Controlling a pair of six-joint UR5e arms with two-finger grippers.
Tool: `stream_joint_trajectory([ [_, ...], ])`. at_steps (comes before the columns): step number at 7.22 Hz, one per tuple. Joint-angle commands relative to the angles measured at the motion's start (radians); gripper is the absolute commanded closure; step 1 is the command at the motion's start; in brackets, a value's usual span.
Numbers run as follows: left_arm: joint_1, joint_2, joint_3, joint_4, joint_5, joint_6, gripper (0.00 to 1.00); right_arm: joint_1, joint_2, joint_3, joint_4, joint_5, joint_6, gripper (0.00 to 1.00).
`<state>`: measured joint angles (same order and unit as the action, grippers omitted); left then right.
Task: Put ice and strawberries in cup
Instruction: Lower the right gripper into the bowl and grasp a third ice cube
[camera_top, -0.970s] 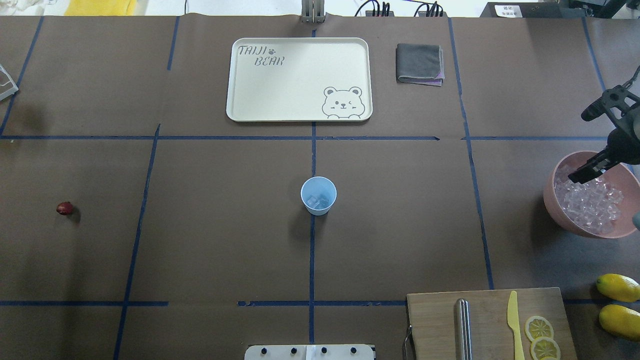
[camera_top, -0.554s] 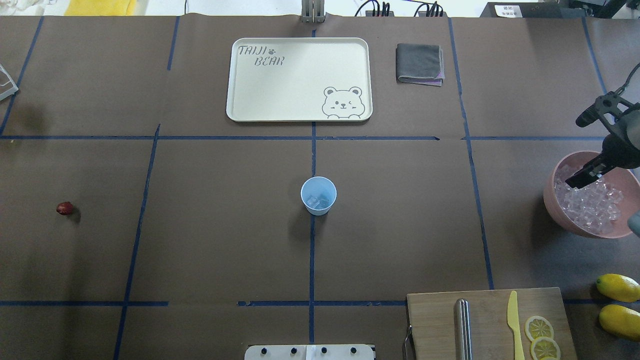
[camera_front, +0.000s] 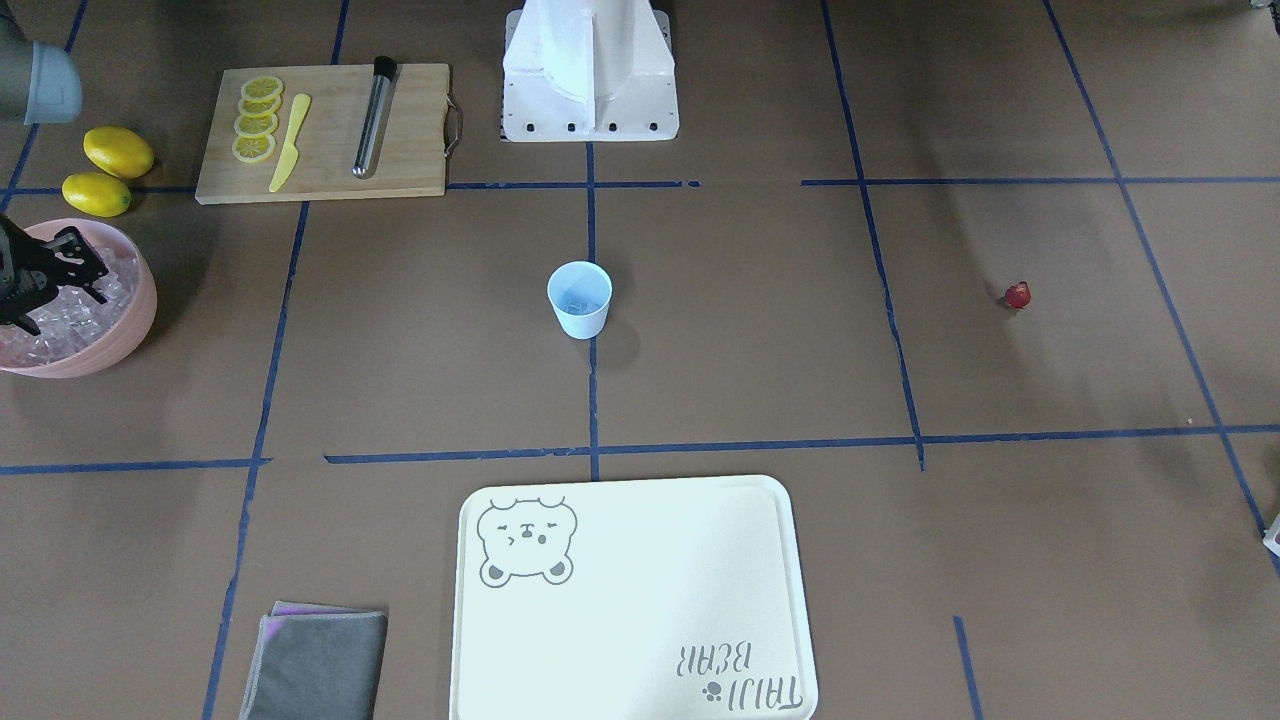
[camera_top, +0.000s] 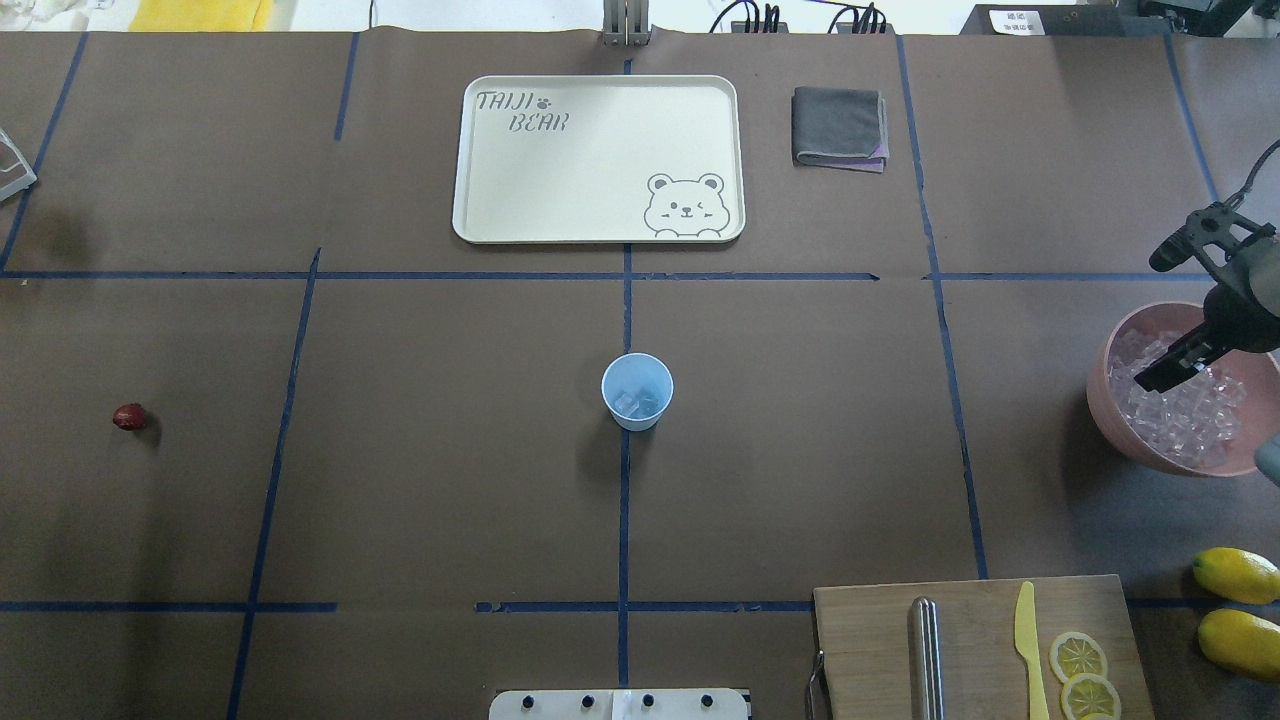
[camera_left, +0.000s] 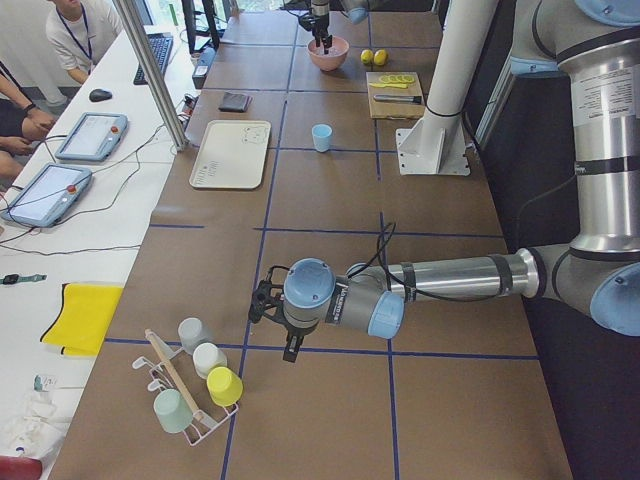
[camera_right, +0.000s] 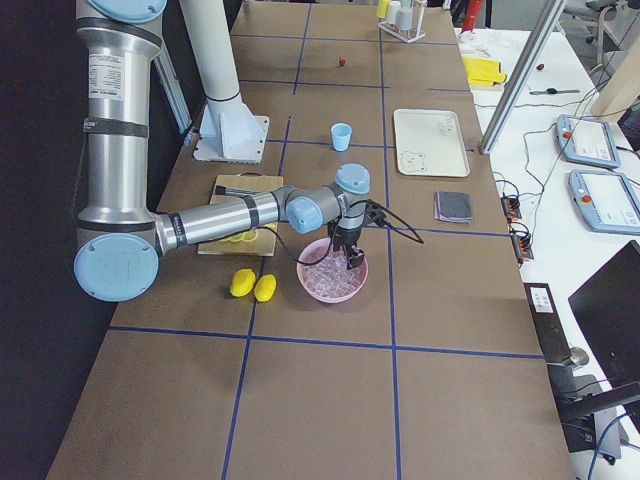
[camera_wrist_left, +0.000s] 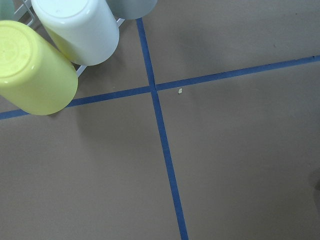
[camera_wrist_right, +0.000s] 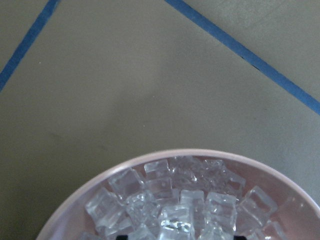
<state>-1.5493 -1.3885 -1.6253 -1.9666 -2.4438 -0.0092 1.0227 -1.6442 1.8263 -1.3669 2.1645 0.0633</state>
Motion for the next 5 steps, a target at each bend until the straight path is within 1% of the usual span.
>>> stream_joint_trajectory([
  [1, 0.0, 0.0, -0.001, 0.0, 0.0, 0.0, 0.0, -0.009, 0.001, -0.007, 0.0, 0.002, 0.01, 0.39],
  [2, 0.0, 0.0, -0.002, 0.0, 0.0, 0.0, 0.0, -0.01, 0.001, -0.012, 0.0, 0.0, 0.009, 0.55],
  [4, 0.0, 0.0, -0.002, -0.002, -0.001, 0.0, 0.0, -0.009, 0.001, -0.013, 0.0, 0.002, 0.009, 0.96],
  [5, 0.0, 0.0, -0.004, 0.0, -0.001, 0.0, 0.0, -0.009, 0.0, -0.012, 0.0, 0.003, 0.012, 1.0],
])
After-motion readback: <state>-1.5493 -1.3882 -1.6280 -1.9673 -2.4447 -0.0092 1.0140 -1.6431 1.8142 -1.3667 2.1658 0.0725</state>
